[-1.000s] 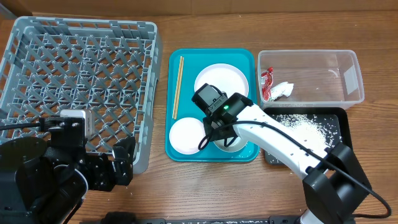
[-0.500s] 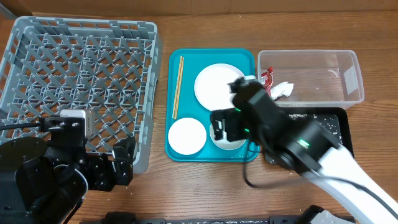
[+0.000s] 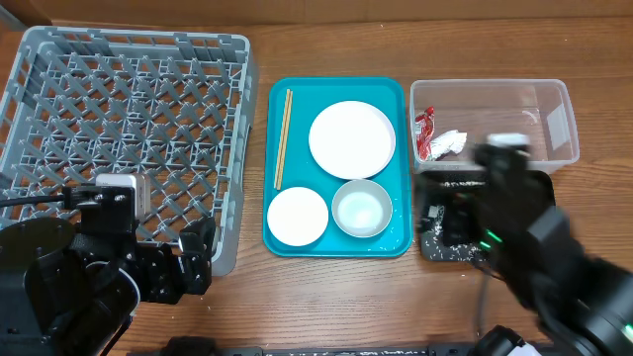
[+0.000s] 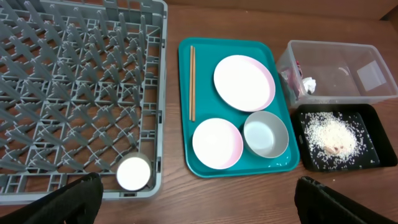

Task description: Sort waste into correct bins and load items into the dishwasher

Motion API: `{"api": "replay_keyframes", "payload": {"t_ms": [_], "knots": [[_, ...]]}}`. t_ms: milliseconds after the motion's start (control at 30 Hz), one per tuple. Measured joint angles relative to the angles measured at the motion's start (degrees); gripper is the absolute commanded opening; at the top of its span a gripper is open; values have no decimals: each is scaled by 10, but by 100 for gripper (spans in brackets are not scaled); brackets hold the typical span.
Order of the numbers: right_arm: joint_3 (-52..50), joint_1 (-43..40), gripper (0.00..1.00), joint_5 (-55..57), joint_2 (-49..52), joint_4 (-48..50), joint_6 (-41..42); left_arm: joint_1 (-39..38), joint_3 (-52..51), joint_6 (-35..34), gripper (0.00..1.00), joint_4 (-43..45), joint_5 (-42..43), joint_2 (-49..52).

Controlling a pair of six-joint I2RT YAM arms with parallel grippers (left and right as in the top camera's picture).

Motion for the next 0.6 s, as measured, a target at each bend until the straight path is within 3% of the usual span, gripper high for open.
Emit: {"api": "replay_keyframes", "payload": {"t_ms": [100, 333, 433, 600], "knots": [[-5, -16, 100, 42, -64, 35, -24, 0, 0, 0, 100, 0, 0, 0], [-148, -188, 100, 55, -202, 221, -73, 0, 0, 0, 100, 0, 0, 0], [-221, -259, 100, 25, -234, 271, -79, 0, 0, 0, 100, 0, 0, 0], [-393, -397, 100, -120, -309, 386, -95, 0, 0, 0, 100, 0, 0, 0]]}}
